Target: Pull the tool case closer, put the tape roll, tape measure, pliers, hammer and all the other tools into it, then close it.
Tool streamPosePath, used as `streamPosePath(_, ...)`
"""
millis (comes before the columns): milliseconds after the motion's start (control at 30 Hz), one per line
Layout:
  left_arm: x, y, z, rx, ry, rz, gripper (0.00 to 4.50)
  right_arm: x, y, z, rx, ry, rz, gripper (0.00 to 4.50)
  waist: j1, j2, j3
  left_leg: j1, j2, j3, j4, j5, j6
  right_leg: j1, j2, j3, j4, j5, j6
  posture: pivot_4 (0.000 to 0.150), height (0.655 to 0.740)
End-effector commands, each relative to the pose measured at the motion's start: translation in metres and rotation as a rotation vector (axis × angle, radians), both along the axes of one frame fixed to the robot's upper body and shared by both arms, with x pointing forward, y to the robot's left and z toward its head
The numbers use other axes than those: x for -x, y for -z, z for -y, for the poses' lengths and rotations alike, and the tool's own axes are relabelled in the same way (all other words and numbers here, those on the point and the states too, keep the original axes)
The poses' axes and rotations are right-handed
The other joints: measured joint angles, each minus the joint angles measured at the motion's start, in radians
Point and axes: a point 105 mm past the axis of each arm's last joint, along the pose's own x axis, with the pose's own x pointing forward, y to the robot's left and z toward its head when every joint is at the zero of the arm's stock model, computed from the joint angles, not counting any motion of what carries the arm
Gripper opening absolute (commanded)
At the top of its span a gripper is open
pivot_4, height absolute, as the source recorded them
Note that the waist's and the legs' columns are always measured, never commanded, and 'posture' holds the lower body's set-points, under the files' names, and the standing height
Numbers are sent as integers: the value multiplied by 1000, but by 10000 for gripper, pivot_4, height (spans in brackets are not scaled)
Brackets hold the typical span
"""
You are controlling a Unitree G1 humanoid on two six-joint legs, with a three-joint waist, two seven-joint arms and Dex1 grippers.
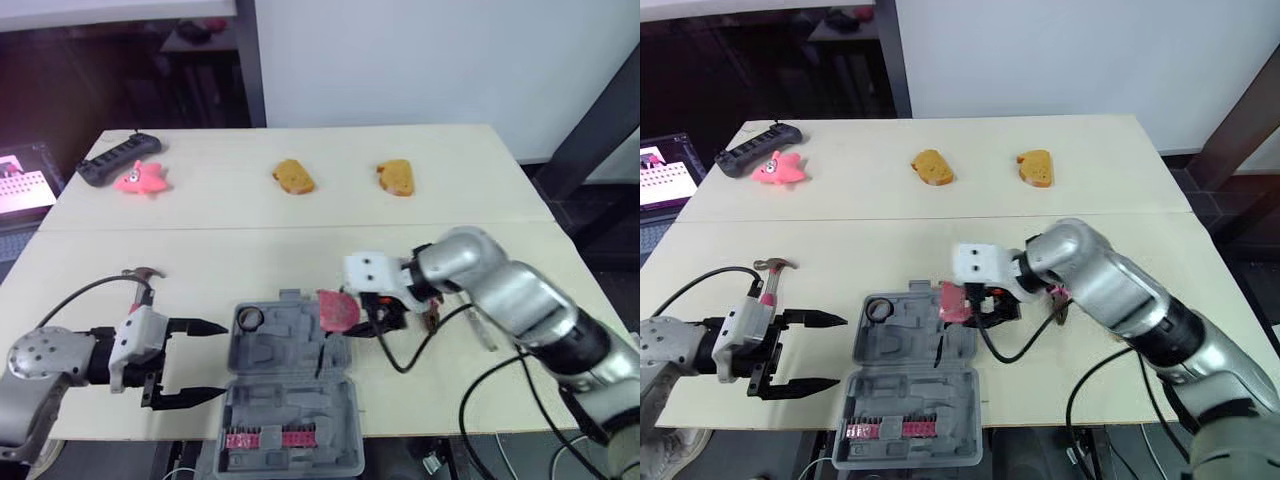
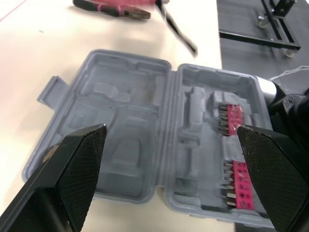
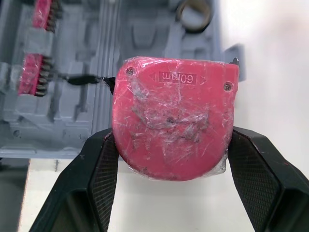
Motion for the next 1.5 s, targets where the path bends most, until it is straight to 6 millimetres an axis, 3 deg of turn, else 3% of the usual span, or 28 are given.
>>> streamPosePath(33,-3,-6,0,4,-7,24,45000,-6,1,-8,75,8,14,28404,-3,0,0,0,0,0,0,0,0,0,0,0,0,0,0,1500,7400)
streamPosePath(233,-4,-6,-1,1,-21,28,45000,-17,21,-19,199,-5,55,28404,-12,0,0,1,0,0,0,0,0,0,0,0,1,0,0,1500,7400)
streamPosePath(600,0,-5,1,8,-29,30,45000,-26,38,-28,275,-26,106,28404,-12,0,0,1,0,0,0,0,0,-1,0,0,1,0,0,1500,7400)
streamPosePath(1333,-1,-5,1,4,-32,30,45000,-30,45,-39,270,-39,103,28404,-13,0,0,1,0,0,0,0,0,-1,0,0,2,0,0,1500,7400)
streamPosePath(1367,-1,-5,1,3,-32,30,45000,-30,45,-40,266,-38,102,38643,-13,0,0,1,0,0,0,0,0,-1,0,0,2,0,0,1500,7400)
streamPosePath(1400,-1,-5,1,2,-31,29,45000,-29,45,-40,261,-36,100,42525,-13,0,0,1,0,0,0,0,0,-1,0,0,2,0,0,1500,7400)
streamPosePath(1433,0,-5,1,1,-30,29,45000,-29,44,-41,252,-34,98,44828,-13,0,0,1,0,0,0,0,0,-1,0,0,2,0,0,1500,7400)
streamPosePath(1500,0,-4,1,0,-30,29,45000,-27,40,-43,227,-24,93,44828,-12,0,0,1,0,0,0,0,0,-1,0,0,2,0,0,1500,7400)
